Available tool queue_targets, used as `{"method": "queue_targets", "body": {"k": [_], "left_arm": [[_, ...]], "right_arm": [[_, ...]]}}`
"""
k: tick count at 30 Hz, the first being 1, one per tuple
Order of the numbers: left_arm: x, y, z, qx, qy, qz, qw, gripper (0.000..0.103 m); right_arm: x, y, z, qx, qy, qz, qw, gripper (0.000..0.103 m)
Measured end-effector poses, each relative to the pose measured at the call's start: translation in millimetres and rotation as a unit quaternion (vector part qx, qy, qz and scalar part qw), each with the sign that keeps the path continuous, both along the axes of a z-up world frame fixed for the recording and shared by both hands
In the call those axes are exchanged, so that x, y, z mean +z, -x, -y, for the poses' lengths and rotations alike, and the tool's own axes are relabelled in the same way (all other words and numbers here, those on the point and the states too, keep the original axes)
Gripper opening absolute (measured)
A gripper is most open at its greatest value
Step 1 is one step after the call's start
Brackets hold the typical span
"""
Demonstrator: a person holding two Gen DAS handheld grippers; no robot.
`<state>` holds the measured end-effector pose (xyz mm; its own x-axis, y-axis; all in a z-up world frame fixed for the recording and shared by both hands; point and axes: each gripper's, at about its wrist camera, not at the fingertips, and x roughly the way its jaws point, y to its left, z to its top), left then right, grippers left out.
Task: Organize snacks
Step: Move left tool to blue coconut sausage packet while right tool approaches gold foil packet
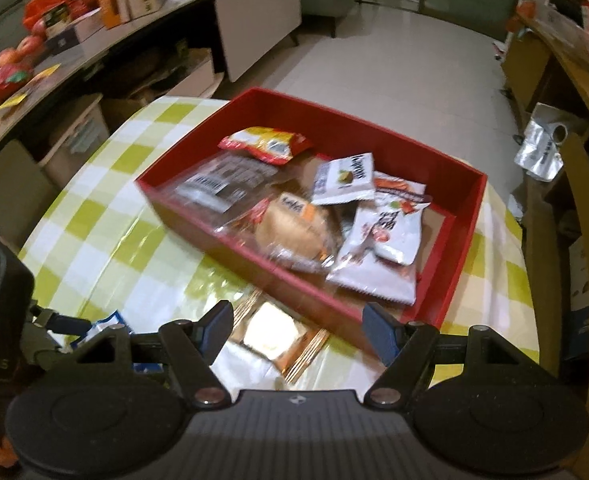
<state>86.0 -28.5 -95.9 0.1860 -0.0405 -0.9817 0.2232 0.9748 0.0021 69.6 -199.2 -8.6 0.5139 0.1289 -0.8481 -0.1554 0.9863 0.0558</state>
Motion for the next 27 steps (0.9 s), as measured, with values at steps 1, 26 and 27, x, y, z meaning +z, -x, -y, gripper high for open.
{"method": "queue_targets", "body": {"k": [1,26,27], "left_arm": [[0.0,4.8,-4.5,0.001,0.002,-0.009,1.0,0.099],[19.7,62.6,-12.9,0.029,-0.007,0.005,0.9995,0.089],[22.5,61.1,-14.3,0.033,-0.001,0.005,0.9994,0.087]], "right_arm": [[0.2,3.3,-2.3,0.004,-0.001,-0.001,1.0,0.081],[-8.3,18.7,-10.2,0.02,-0.007,-0.021,1.0,0.081],[-10.0,17.8,-9.5,0.019,-0.007,-0.024,1.0,0.081]]}}
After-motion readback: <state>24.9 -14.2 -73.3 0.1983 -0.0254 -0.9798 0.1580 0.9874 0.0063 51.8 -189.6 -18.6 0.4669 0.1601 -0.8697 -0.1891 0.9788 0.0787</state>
